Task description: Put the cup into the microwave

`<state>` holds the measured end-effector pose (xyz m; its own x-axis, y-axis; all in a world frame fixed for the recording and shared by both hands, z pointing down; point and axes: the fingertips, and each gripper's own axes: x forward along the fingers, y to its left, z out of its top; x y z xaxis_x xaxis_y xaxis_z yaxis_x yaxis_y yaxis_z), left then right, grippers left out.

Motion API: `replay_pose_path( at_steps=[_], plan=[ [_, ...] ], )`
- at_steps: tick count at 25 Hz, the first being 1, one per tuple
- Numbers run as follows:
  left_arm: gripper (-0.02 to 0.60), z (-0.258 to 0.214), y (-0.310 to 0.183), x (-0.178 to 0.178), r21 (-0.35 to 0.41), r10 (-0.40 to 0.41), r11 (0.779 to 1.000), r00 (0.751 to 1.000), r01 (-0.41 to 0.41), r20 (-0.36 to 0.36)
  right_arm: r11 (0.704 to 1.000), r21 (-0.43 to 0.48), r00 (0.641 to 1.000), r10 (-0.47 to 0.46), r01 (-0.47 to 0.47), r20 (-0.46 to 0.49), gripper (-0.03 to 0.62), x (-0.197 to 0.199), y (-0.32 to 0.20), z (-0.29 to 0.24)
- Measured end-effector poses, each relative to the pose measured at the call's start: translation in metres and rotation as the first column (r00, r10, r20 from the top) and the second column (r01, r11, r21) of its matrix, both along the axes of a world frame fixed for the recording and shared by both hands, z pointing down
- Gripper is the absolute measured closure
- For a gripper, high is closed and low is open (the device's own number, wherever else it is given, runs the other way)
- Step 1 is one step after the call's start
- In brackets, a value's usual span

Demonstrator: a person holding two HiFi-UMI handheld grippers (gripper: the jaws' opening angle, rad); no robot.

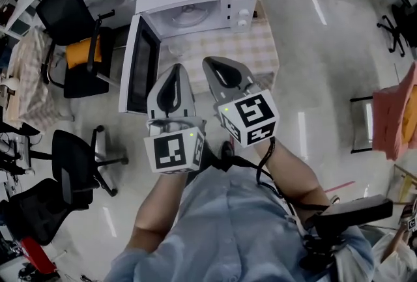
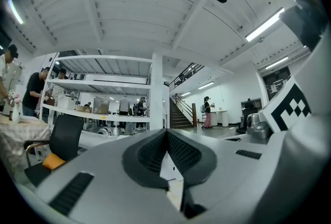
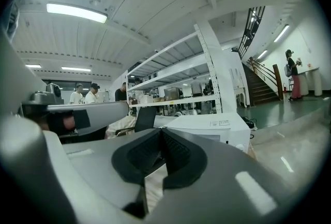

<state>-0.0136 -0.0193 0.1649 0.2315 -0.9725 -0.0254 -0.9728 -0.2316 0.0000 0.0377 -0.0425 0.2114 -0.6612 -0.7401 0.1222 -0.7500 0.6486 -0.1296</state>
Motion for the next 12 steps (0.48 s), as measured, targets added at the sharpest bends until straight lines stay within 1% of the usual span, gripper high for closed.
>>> replay_pose_path(
  at_steps=[5,12],
  plan=[
    [0.575,0.015,-0.017,-0.014,0.006,-0.034,0.999,0.999,0.034,-0.026,0.999,0.006,0.999,-0.031,0.031,-0.025,0.592,-0.011,-0.016,0.016],
    [0.575,0.041,-0.04,-0.039,0.0,-0.068,0.998,0.997,0.068,-0.047,0.999,-0.011,0.998,-0.045,0.045,-0.042,0.592,-0.028,-0.035,0.048]
  ],
)
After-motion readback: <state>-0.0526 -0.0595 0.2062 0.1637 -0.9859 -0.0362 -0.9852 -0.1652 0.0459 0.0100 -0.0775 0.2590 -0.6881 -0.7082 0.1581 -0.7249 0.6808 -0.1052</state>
